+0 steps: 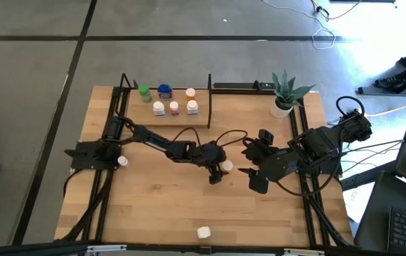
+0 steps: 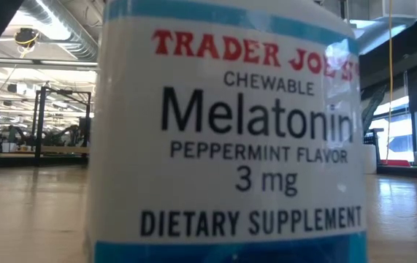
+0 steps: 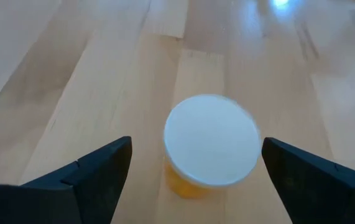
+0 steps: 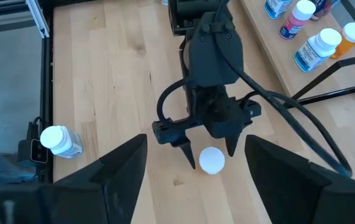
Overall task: Pick and place medicine bottles onto shelf by color
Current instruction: Put the orange pill bottle on the shelf
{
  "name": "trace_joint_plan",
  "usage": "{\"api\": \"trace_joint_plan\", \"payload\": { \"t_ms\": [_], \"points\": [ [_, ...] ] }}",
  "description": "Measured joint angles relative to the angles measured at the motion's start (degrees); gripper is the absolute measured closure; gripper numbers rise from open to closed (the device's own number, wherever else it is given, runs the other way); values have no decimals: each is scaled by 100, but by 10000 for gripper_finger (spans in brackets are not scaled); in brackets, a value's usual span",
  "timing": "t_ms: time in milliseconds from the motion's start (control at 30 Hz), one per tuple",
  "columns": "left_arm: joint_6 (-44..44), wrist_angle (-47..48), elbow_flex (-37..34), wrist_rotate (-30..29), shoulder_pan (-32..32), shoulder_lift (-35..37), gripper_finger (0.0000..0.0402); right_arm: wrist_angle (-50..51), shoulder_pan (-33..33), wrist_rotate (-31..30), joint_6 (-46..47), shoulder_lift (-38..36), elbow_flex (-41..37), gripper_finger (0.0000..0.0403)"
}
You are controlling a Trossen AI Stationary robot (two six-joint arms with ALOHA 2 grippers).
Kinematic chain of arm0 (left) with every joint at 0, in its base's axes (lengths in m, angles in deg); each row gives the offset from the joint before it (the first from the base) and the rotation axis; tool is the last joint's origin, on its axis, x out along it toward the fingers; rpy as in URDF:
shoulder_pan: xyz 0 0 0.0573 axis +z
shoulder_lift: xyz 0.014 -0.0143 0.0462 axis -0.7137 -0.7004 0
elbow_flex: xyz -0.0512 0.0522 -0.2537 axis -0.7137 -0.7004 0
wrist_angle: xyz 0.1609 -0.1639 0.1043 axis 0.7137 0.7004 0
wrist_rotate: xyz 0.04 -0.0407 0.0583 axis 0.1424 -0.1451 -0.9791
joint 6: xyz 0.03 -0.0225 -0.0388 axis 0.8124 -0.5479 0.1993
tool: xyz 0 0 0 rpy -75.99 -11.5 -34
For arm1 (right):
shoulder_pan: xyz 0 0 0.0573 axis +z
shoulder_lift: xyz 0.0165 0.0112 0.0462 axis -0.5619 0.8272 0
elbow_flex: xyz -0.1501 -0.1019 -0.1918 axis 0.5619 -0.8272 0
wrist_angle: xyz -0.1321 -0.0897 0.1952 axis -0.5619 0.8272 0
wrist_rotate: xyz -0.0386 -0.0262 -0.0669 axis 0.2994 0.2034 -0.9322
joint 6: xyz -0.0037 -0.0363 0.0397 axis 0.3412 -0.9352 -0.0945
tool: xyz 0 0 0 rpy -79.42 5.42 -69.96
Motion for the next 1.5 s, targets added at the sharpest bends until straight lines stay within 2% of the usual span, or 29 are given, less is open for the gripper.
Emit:
{"api": "trace_joint_plan", "payload": {
  "t_ms": [433,833,1033,1233,1500],
  "points": [
    [-287,-54,4,17,-76,-127,52,-24,1,0,-8,0,0,130],
    [-585,-200,4,-1,-88,-127,154,-24,0,0,0,0,0,130],
    [-602,-226,4,62,-103,-127,190,-24,1,0,-4,0,0,130],
    [-601,-224,4,150,-103,-127,212,-24,1,0,-11,0,0,130],
    [-658,-195,4,152,-103,-113,216,-24,0,0,0,0,0,130]
  ]
}}
